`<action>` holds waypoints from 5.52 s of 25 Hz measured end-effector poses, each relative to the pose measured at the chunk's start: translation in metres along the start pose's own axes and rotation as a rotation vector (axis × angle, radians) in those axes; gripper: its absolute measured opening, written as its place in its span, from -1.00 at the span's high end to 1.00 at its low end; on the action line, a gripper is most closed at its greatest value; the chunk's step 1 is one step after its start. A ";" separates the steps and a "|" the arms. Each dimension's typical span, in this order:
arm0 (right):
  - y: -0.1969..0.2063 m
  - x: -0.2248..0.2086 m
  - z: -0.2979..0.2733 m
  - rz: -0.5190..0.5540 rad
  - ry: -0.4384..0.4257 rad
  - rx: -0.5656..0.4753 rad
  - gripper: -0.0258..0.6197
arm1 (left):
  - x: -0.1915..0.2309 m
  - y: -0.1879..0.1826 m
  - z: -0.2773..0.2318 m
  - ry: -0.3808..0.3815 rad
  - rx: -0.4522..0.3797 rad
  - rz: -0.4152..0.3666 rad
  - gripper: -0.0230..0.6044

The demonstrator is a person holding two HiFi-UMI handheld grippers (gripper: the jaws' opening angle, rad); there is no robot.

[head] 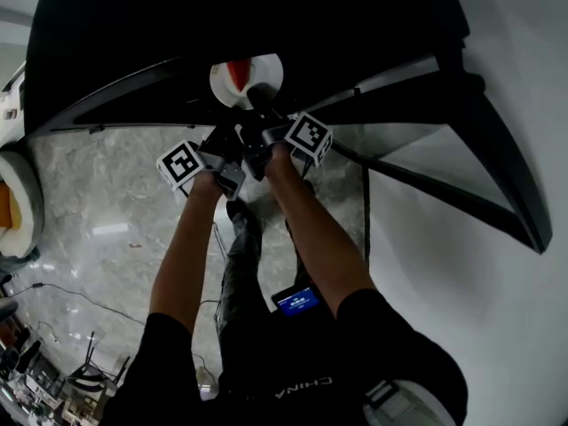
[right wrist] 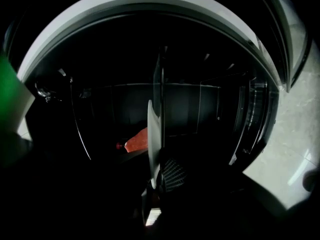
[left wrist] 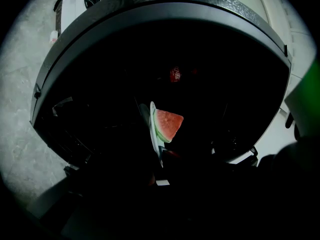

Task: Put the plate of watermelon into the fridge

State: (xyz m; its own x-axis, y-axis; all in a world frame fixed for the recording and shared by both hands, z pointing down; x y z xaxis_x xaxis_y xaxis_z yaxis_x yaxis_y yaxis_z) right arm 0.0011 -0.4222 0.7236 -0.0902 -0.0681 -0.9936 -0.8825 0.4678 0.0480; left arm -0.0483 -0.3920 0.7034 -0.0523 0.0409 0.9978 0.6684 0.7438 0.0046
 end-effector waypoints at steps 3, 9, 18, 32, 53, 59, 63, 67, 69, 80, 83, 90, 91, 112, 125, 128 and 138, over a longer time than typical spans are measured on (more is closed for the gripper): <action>0.000 -0.005 -0.003 -0.008 0.024 0.004 0.83 | 0.001 0.002 -0.002 0.004 0.013 0.006 0.78; 0.001 -0.004 -0.005 0.014 0.026 0.035 0.83 | 0.004 0.000 -0.008 0.002 0.033 0.002 0.78; 0.000 0.007 -0.001 0.075 0.018 0.111 0.52 | 0.006 -0.014 -0.013 -0.020 -0.055 0.010 0.80; 0.019 0.003 0.025 0.785 0.277 0.335 0.87 | 0.008 -0.032 -0.021 -0.044 -0.100 0.021 0.80; 0.002 0.000 -0.007 0.950 0.371 0.365 0.87 | -0.013 -0.010 -0.013 -0.081 0.044 -0.182 0.78; -0.004 0.006 -0.021 0.961 0.392 0.370 0.87 | -0.015 -0.006 0.011 -0.185 0.064 -0.471 0.79; -0.013 0.009 -0.028 0.955 0.418 0.373 0.87 | -0.033 0.004 0.021 -0.127 0.082 -0.553 0.84; -0.018 0.026 -0.017 0.958 0.426 0.377 0.87 | -0.060 0.016 0.033 -0.112 0.077 -0.642 0.84; -0.016 0.038 -0.004 0.965 0.407 0.379 0.87 | -0.069 0.026 0.040 -0.130 0.094 -0.700 0.83; 0.030 0.129 0.061 1.065 0.180 0.524 0.86 | -0.155 0.047 0.068 -0.115 0.152 -1.029 0.89; 0.037 0.160 0.086 1.072 0.127 0.546 0.86 | -0.184 0.055 0.076 -0.098 0.157 -1.102 0.89; 0.040 0.194 0.122 1.181 0.091 0.553 0.86 | -0.192 0.073 0.081 -0.150 0.236 -1.156 0.88; 0.038 0.195 0.125 1.203 0.093 0.556 0.86 | -0.193 0.075 0.079 -0.151 0.241 -1.152 0.88; 0.037 0.182 0.206 1.269 -0.001 0.671 0.86 | -0.185 0.187 0.094 -0.270 0.456 -1.322 0.88; 0.158 0.198 0.300 1.403 0.000 0.694 0.86 | -0.219 0.258 0.228 -0.044 0.387 -1.245 0.88; 0.201 0.206 0.355 1.408 0.017 0.679 0.86 | -0.223 0.291 0.289 -0.043 0.353 -1.207 0.88; 0.265 0.169 0.439 1.433 0.091 0.733 0.87 | -0.178 0.340 0.371 -0.064 0.359 -1.108 0.88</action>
State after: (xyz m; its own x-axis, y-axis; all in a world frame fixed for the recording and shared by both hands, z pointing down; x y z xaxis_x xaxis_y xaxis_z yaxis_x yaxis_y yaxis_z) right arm -0.0453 0.0774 0.5233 -0.6547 0.7374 -0.1661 0.3452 0.4872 0.8021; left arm -0.0871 0.1015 0.5032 -0.5202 -0.7232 0.4542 -0.0146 0.5393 0.8420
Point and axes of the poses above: the fingertips, and each gripper's own axes: z backward along the fingers, x to its left, y out of its underside, the point moved 1 cm from there along z, backward along the fingers, and after that the axes turned 7 degrees about z, right-handed, at the moved point
